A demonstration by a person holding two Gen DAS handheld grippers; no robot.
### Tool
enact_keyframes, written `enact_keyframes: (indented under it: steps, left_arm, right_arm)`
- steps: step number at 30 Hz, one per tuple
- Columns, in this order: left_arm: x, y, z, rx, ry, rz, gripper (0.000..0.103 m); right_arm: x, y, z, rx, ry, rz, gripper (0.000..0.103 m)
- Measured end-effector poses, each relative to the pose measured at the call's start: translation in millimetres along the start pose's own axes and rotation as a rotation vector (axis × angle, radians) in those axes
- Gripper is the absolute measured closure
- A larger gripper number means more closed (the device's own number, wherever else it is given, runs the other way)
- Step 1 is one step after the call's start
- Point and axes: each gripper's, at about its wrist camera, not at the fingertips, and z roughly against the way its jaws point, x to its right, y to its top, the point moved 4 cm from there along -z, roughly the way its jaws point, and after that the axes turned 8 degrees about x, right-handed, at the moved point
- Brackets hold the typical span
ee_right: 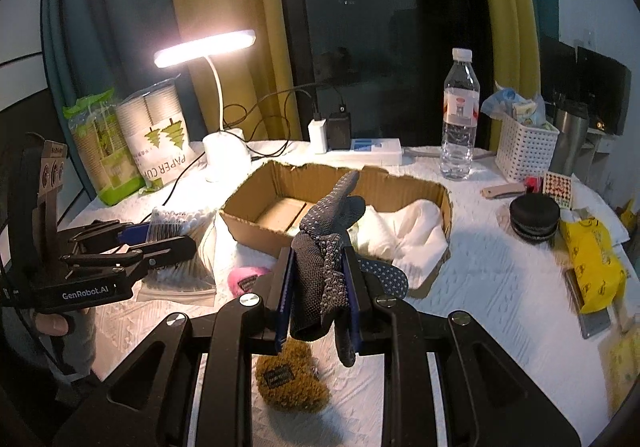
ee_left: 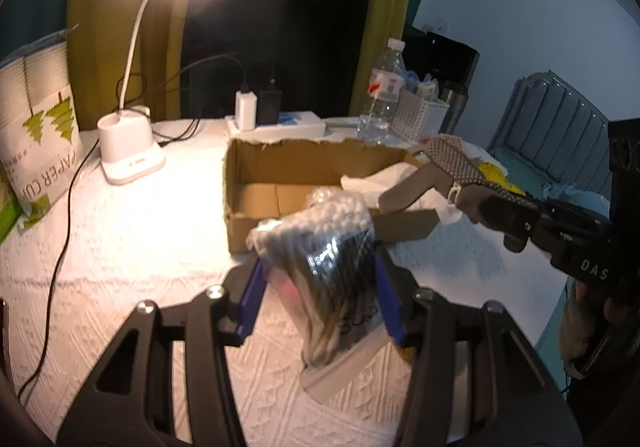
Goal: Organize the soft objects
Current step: 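Carry the glove over the box with the right tool while the left tool carries the swab bag there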
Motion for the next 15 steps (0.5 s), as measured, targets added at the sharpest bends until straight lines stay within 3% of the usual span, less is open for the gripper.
enact_keyframes:
  steps: [15]
  left_arm:
    - [-3.3, 31.3, -9.8, 0.052, -0.004, -0.039, 0.052]
  right_arm:
    - [3.1, 25.7, -13.0, 0.028, 0.004, 0.02, 0.079]
